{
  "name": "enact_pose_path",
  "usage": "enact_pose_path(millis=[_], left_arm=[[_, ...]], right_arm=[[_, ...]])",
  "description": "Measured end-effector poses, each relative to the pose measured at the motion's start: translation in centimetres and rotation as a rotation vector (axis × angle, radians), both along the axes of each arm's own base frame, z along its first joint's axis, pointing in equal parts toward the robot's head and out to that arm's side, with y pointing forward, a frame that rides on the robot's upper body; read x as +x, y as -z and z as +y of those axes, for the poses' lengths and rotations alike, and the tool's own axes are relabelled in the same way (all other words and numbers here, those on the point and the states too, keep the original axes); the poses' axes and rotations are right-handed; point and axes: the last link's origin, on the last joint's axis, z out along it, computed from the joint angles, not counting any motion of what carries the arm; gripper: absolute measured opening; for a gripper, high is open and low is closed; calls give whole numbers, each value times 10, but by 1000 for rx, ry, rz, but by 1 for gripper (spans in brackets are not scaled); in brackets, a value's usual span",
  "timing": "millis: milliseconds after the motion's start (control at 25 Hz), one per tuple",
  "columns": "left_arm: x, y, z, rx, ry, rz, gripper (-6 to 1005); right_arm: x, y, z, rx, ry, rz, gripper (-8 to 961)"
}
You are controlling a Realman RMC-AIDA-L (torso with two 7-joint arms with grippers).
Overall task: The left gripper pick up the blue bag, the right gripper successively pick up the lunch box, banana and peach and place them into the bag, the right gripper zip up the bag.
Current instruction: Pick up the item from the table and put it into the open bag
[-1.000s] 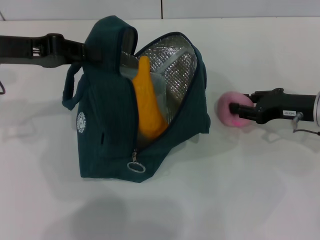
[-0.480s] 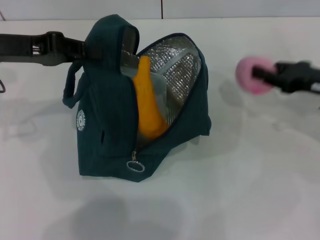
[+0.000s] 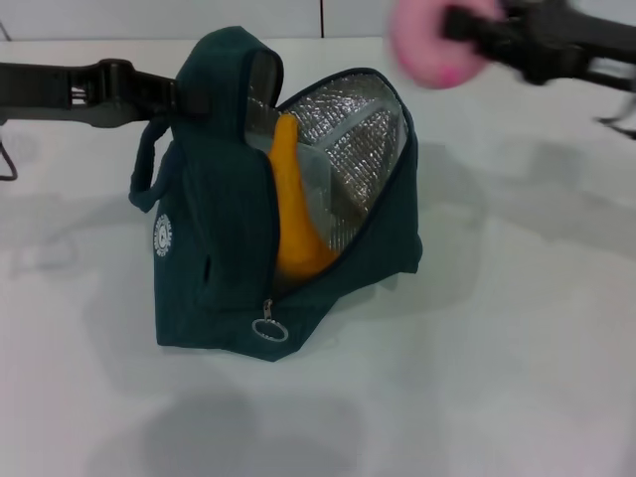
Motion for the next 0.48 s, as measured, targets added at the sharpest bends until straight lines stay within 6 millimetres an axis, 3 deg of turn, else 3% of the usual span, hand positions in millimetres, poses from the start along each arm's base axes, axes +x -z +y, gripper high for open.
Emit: enact_pose_path(millis=[240, 360, 480], left_arm=[[2, 1, 1, 0, 7, -1, 39], [4, 2, 2, 0, 13, -1, 39], [5, 2, 3, 6, 13, 0, 40]], right_arm=[[-37, 45, 18, -96, -24, -143, 164], [-42, 57, 20, -98, -24, -186, 114], [-46, 58, 22, -99, -25, -187, 173]])
